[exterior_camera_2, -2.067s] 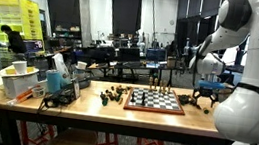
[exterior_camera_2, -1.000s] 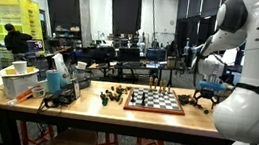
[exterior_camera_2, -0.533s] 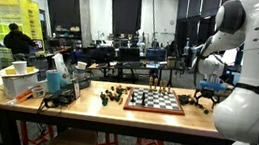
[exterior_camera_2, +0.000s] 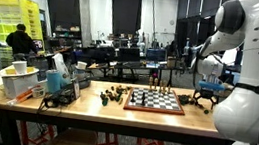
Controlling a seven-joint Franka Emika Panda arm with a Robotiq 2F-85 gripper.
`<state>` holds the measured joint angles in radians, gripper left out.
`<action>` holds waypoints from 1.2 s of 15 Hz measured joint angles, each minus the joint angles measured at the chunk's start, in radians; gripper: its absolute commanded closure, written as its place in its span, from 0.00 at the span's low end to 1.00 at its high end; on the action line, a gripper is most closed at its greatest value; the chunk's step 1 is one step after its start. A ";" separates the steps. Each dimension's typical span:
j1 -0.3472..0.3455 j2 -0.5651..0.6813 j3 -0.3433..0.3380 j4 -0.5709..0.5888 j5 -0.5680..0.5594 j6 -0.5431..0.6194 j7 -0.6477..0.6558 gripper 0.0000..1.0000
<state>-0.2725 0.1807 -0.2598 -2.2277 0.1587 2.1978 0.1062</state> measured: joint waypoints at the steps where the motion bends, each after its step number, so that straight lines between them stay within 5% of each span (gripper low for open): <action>1: 0.000 0.003 0.002 -0.001 0.000 -0.009 0.000 0.14; 2: 0.000 0.006 0.004 -0.001 0.000 -0.017 0.000 0.26; 7: -0.001 0.013 0.001 0.004 -0.003 -0.035 -0.001 0.45; 14: -0.001 -0.004 -0.019 0.007 -0.032 -0.022 0.004 1.00; 18: 0.020 -0.036 -0.012 -0.014 -0.100 0.028 0.029 0.97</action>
<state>-0.2521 0.1449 -0.2721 -2.2422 0.0582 2.2259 0.1347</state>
